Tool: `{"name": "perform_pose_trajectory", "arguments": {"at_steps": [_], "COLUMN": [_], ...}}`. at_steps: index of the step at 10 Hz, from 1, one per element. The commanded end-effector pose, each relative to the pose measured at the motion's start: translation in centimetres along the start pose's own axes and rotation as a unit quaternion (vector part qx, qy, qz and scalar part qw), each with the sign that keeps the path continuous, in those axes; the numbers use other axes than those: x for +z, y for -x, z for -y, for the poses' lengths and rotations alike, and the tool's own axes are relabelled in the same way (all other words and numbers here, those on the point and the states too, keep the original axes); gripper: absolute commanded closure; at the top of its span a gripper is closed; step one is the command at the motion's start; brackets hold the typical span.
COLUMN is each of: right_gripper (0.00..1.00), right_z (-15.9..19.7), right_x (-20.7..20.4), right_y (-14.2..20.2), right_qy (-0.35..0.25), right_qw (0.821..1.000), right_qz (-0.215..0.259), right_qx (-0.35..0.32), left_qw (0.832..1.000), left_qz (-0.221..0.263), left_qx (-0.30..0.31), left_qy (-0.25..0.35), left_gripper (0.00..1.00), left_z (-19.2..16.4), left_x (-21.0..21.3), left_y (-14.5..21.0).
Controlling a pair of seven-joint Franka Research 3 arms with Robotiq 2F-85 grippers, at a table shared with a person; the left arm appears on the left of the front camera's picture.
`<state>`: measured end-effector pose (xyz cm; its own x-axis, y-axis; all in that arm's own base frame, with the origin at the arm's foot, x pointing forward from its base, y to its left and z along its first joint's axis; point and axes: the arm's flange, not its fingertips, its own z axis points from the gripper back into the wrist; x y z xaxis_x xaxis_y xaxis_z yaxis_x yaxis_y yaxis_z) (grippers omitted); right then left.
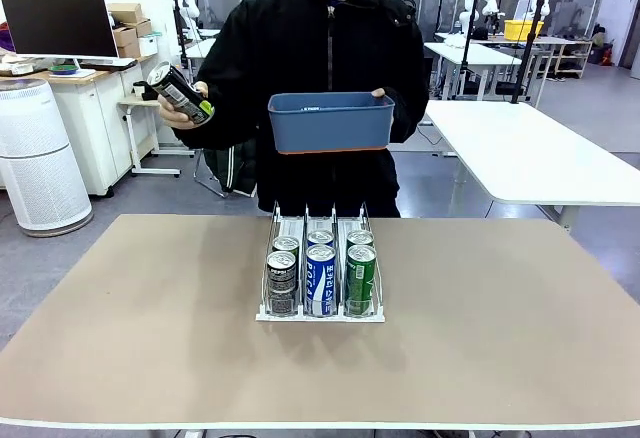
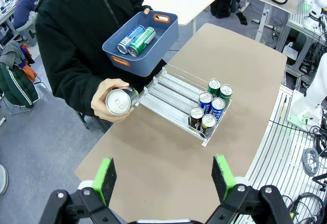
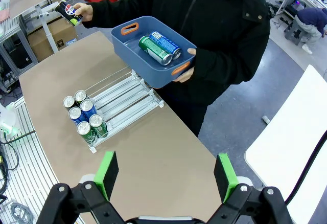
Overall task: Fill the beverage cans into the dispenser.
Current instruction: Pick up the Pepsi coke handed by the human.
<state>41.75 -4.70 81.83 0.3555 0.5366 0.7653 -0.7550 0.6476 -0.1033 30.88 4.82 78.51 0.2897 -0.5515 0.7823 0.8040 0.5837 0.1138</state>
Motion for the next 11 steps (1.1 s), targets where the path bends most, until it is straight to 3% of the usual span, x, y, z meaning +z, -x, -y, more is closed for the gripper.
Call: {"name": "perform_pose_trajectory", "arguments": {"at_steps": [1,11], "right_gripper": [0.00,0.00], "right_z": [0.03,0.03], "right_x": [0.02,0.02], "right_y": [-0.04,-0.04], "right_qy": [0.003,0.003], "right_qw": [1.000,1.000], "right_qz": [0.002,0.002], "right_qx": [0.000,0.000], "left_qw": [1.000,1.000], "left_qz": [0.001,0.001], "left_qx": [-0.001,-0.001], "left_qy": [0.001,0.001], "left_gripper": [0.00,0.00], "left_z": [0.00,0.00], "left_x": [-0.03,-0.03], "left_y": [0.05,0.05]}}
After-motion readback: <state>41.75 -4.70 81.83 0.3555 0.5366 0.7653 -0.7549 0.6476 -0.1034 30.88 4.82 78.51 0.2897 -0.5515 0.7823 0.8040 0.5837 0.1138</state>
